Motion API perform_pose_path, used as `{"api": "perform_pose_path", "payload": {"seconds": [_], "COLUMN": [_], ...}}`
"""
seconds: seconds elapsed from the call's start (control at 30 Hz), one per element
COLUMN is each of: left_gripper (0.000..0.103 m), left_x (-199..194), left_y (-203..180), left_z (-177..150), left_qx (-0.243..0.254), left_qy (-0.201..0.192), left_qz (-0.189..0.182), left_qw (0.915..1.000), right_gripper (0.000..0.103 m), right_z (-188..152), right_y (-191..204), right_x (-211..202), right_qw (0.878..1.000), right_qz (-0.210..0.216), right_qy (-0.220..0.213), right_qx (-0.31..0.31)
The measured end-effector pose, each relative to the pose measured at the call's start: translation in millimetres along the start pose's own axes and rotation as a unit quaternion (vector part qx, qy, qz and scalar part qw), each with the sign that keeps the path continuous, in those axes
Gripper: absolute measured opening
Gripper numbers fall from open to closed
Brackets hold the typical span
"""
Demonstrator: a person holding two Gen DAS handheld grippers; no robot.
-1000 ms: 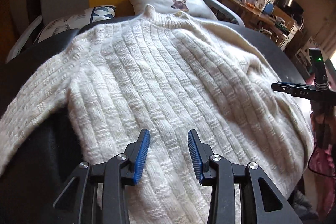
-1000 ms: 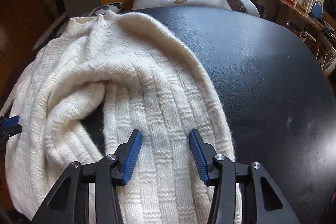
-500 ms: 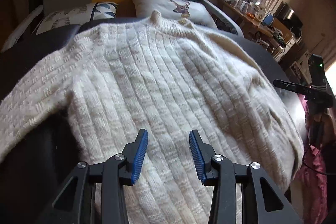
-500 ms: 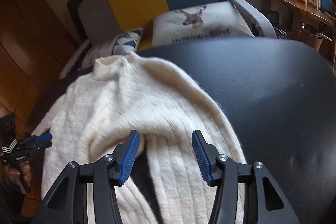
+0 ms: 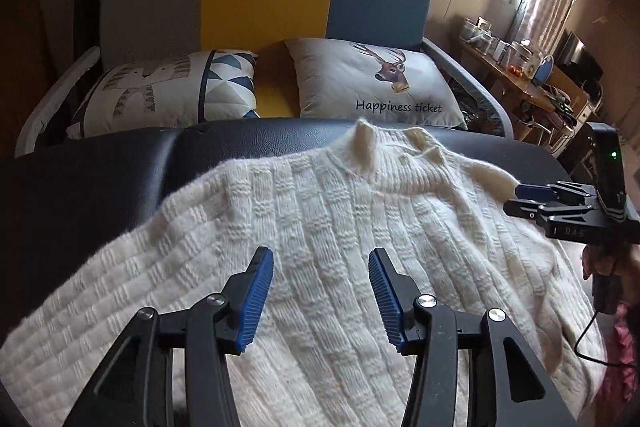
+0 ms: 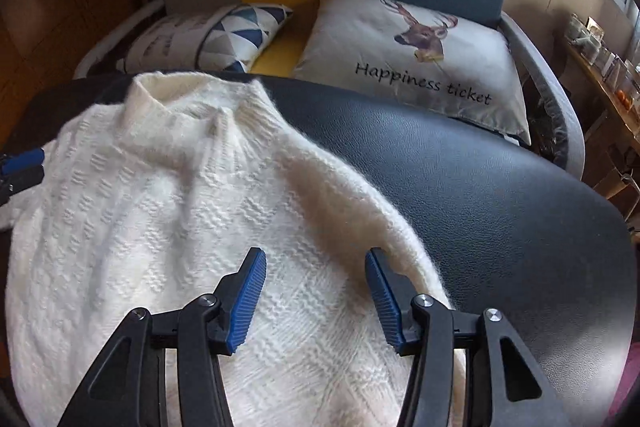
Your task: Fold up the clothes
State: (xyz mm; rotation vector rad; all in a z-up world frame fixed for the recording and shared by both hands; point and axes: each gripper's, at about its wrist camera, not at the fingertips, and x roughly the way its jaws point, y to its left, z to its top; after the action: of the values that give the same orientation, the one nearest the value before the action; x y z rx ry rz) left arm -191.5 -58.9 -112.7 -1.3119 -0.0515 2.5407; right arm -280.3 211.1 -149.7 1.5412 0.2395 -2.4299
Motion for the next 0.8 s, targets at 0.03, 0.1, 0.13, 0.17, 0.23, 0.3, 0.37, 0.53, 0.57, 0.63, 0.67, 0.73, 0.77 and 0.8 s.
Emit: {"api": "perform_pose_path", "payload": {"seconds": [0.03, 0.1, 0.13, 0.17, 0.23, 0.3, 0.37, 0.53, 0.57, 0.63, 0.67, 0.73, 0.77, 0.8], "left_gripper": [0.051, 0.051, 0.051, 0.051, 0.051, 0.053, 0.053, 0.053, 0.053, 0.053, 0.053, 0.053, 0.053, 0.053], "left_x": [7, 22, 30, 40, 47, 44, 41, 26, 25, 27, 32, 45, 53, 61], "left_y": [2, 7, 9, 11, 8, -2, -6, 2, 2, 2, 2, 3, 4, 5], "left_z": [3, 2, 1, -3, -14, -23, -26, 0, 8, 26, 35, 51, 55, 58], "left_qx": [0.001, -0.001, -0.002, -0.004, 0.010, 0.045, 0.054, 0.027, 0.037, 0.057, 0.068, 0.088, 0.100, 0.106], "left_qy": [0.006, 0.024, 0.033, 0.052, 0.055, 0.039, 0.039, 0.013, 0.001, -0.016, -0.020, -0.021, -0.024, -0.019], "left_qz": [0.005, 0.011, 0.015, 0.020, 0.034, 0.049, 0.049, 0.009, 0.021, 0.044, 0.054, 0.074, 0.086, 0.092], "left_qw": [1.0000, 0.9997, 0.9993, 0.9984, 0.9979, 0.9970, 0.9965, 0.9995, 0.9991, 0.9973, 0.9960, 0.9931, 0.9910, 0.9900], "right_gripper": [0.052, 0.053, 0.053, 0.053, 0.054, 0.055, 0.055, 0.054, 0.054, 0.054, 0.054, 0.054, 0.054, 0.054], "right_z": [0, 2, 3, 5, 8, 11, 14, 22, 24, 30, 34, 42, 46, 50], "right_y": [-4, -10, -13, -14, -15, -17, -19, -15, -11, -1, 6, 16, 20, 22], "right_x": [5, 7, 8, 9, 10, 11, 11, -12, -16, -21, -20, -11, -6, 0], "right_qw": [1.000, 1.000, 1.000, 0.999, 0.999, 0.999, 0.999, 0.998, 0.997, 0.995, 0.995, 0.996, 0.996, 0.996], "right_qz": [-0.006, -0.008, -0.012, -0.018, -0.032, -0.035, -0.028, 0.034, 0.054, 0.085, 0.087, 0.078, 0.072, 0.065], "right_qy": [0.000, -0.019, -0.023, -0.027, -0.033, -0.036, -0.031, -0.047, -0.050, -0.053, -0.051, -0.042, -0.037, -0.031], "right_qx": [0.003, 0.007, 0.006, 0.002, -0.012, -0.018, -0.013, 0.007, 0.005, -0.003, -0.014, -0.033, -0.041, -0.046]}}
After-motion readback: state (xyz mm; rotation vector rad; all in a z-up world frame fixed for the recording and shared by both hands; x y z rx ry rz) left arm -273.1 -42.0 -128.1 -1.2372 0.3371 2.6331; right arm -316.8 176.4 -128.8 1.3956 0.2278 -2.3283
